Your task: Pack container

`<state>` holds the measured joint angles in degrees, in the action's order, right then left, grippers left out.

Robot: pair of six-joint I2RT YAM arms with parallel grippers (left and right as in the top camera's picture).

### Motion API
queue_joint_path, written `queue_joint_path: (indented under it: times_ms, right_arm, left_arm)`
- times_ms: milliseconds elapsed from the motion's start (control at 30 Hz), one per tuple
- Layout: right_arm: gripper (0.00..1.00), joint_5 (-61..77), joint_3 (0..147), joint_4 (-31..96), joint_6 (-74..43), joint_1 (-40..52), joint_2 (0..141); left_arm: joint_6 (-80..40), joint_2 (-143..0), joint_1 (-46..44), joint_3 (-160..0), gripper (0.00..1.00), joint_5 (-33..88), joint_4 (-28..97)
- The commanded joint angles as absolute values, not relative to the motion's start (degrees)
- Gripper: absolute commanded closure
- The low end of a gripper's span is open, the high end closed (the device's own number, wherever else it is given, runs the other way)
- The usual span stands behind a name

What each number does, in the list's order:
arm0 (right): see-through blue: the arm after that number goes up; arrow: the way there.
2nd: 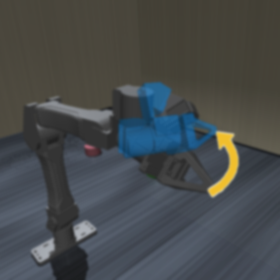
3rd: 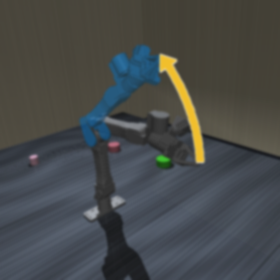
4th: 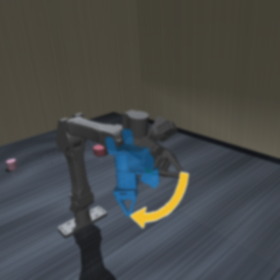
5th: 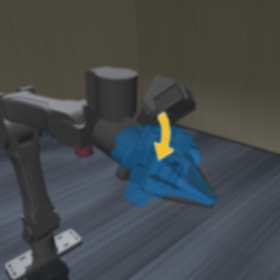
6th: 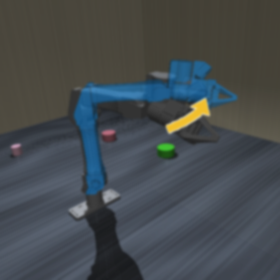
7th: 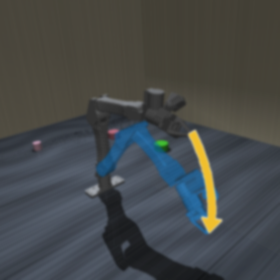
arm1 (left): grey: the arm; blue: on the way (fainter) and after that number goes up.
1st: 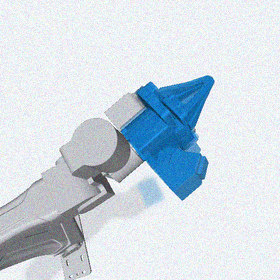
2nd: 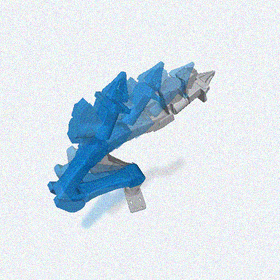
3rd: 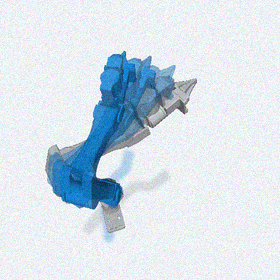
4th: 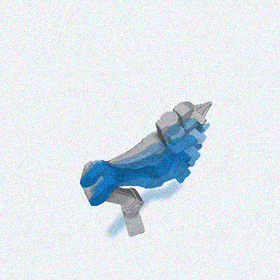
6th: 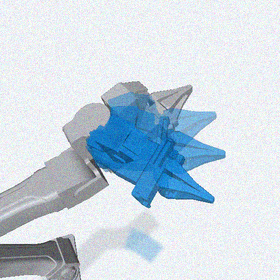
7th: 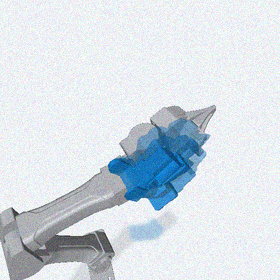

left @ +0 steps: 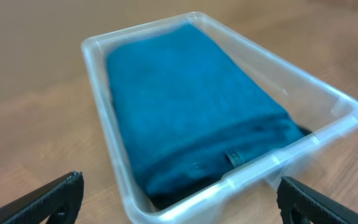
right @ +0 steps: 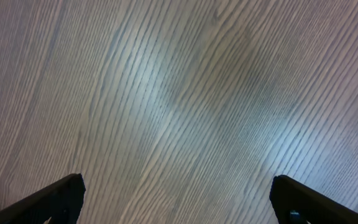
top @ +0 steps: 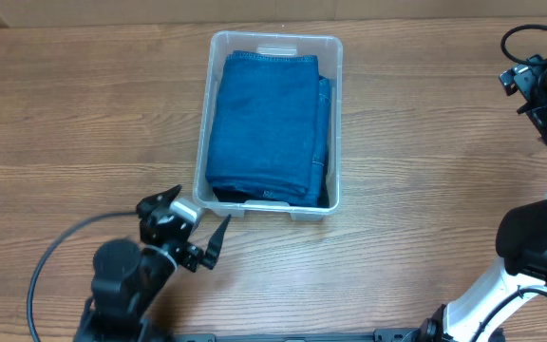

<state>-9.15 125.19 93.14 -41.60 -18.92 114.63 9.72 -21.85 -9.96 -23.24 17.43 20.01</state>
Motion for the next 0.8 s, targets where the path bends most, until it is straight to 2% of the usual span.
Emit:
queue_joint_path:
  times_ms: [0, 300, 567, 767]
  right_arm:
    - [0.0, -9.3, 125.29, 93.08, -41.82, -18.76, 113.16]
    - [0.0, -9.3, 125.29, 93.08, -41.82, -18.76, 113.16]
    - [0.0, -9.3, 125.29, 93.08, -41.82, -18.76, 113.16]
    - [0.0, -9.3, 125.29, 93.08, -41.82, -18.76, 113.16]
  left_arm:
    - [12.03, -13.02, -6.83, -15.7, 0.0, 19.09, 11.79]
    - [12.01, -0.64, -0.14, -6.2, 0.0, 19.55, 4.75]
    - [12.01, -0.14, 2.96, -0.6, 0.0, 19.53, 0.27]
    - [12.25, -0.14, 2.98, -0.25, 0.0, 17.43, 2.76]
